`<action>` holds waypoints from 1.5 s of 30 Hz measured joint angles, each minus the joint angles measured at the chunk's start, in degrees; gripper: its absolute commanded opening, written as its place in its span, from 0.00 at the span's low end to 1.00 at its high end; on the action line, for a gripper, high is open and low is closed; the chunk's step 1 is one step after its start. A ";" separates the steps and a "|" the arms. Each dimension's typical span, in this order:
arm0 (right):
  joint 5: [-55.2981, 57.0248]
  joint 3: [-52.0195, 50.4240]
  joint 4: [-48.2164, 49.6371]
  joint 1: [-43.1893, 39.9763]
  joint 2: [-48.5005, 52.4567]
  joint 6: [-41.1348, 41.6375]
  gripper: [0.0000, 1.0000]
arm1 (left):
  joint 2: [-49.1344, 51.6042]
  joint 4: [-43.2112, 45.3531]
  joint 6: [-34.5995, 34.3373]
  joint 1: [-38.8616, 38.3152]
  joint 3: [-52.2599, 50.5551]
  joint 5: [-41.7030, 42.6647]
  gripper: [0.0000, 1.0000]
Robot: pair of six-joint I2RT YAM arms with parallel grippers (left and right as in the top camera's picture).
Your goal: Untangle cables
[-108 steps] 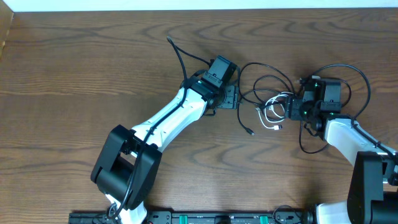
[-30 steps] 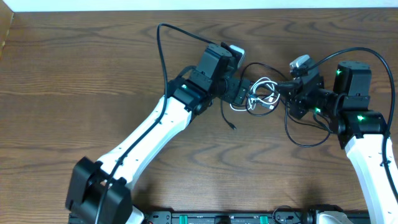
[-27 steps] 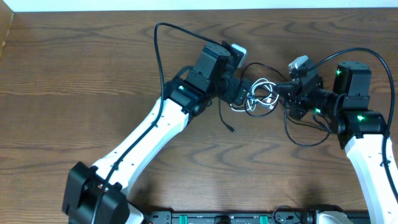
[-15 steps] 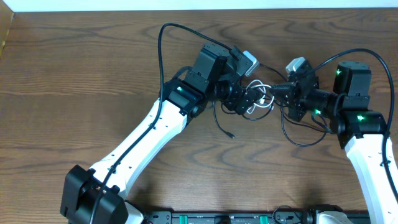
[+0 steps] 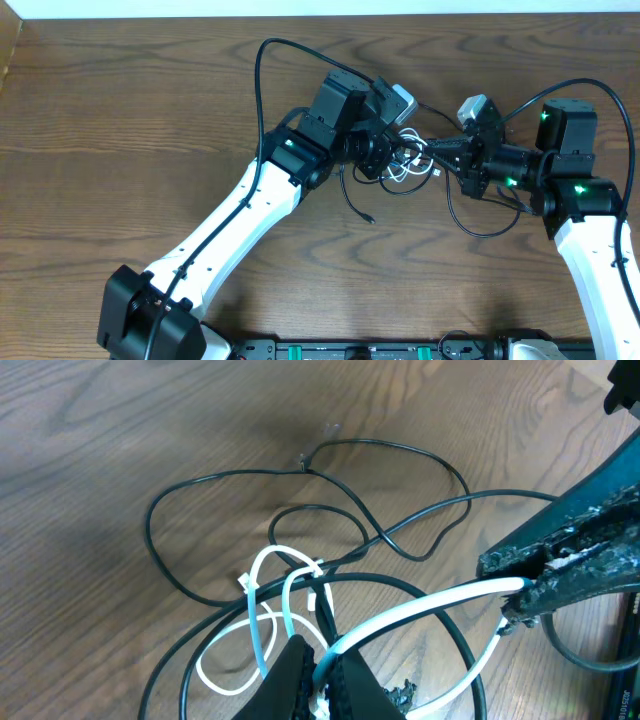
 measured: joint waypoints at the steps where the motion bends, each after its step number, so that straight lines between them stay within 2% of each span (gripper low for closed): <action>1: 0.24 0.00 0.00 0.00 0.00 0.00 0.01 | 0.00 0.00 0.00 0.00 0.00 -0.07 0.08; 4: 1.49 0.00 0.00 0.00 0.00 0.07 0.04 | 0.00 0.02 -0.17 -0.13 0.00 -1.68 0.08; 7: 2.67 0.00 -0.04 0.00 0.00 0.28 0.15 | 0.00 0.02 -2.62 -0.66 0.00 -6.82 0.08; 11: 3.87 0.00 -0.35 0.00 0.00 0.37 0.35 | 0.00 -0.04 -9.79 -0.37 0.00 -20.98 0.08; 12: 4.17 0.00 -0.55 0.00 0.00 0.39 0.69 | 0.00 -0.04 -11.93 -0.31 0.00 -24.96 0.08; 13: 4.94 0.02 -1.09 0.00 0.00 0.55 0.87 | 0.00 -0.04 -14.47 -0.26 0.00 -29.29 0.08; 15: 6.25 0.02 -1.97 0.00 0.00 0.46 0.98 | 0.00 -0.04 -17.16 -0.17 0.00 -34.23 0.07; 19: 10.75 0.02 -3.65 0.00 0.00 0.44 0.99 | 0.00 0.02 -20.11 -0.17 0.00 -39.15 0.08; 24: 14.56 0.02 -3.43 0.00 0.33 0.94 0.99 | -0.72 1.22 -21.86 -0.17 0.00 -39.01 0.08; 36: 15.06 0.02 5.70 0.94 14.08 1.77 0.99 | -10.05 1.51 -25.66 -0.17 -0.02 -31.93 0.08; 45: 10.54 0.02 13.75 8.33 17.90 1.75 0.99 | -10.38 2.67 -29.83 -0.17 -0.02 -23.02 0.08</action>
